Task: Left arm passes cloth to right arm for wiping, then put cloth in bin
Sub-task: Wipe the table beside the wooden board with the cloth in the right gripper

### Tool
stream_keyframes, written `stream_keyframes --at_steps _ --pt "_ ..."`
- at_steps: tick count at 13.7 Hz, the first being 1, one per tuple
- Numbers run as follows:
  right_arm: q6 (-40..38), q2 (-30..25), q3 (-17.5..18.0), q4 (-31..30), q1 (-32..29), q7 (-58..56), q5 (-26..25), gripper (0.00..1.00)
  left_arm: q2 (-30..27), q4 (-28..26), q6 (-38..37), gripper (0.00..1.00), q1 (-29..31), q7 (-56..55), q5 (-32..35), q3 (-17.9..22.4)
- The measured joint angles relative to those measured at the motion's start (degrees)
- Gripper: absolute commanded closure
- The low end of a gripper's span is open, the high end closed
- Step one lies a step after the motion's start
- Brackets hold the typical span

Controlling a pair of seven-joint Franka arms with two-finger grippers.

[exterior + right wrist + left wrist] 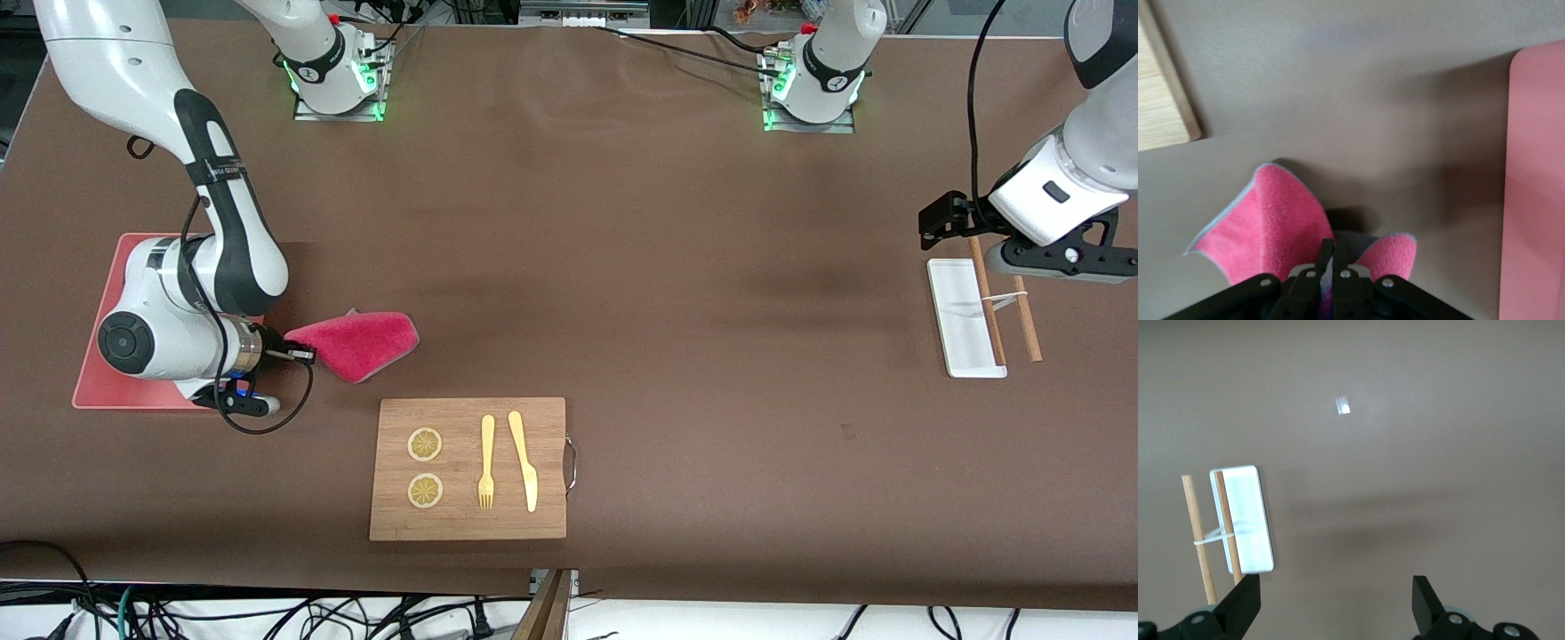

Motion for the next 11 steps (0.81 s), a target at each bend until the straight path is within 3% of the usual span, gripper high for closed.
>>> stream_keyframes --at_steps 3,11 --pt "-0.1 0.18 3.16 0.16 0.31 5.91 -0.03 1.0 -4.22 -6.21 2.71 0.0 0.46 0.1 0.0 -0.12" --pt "11.15 3.83 14.75 -0.11 3.49 30.92 -0.07 1.0 -4.28 -6.28 1.55 0.0 0.49 0.07 0.0 -0.4"
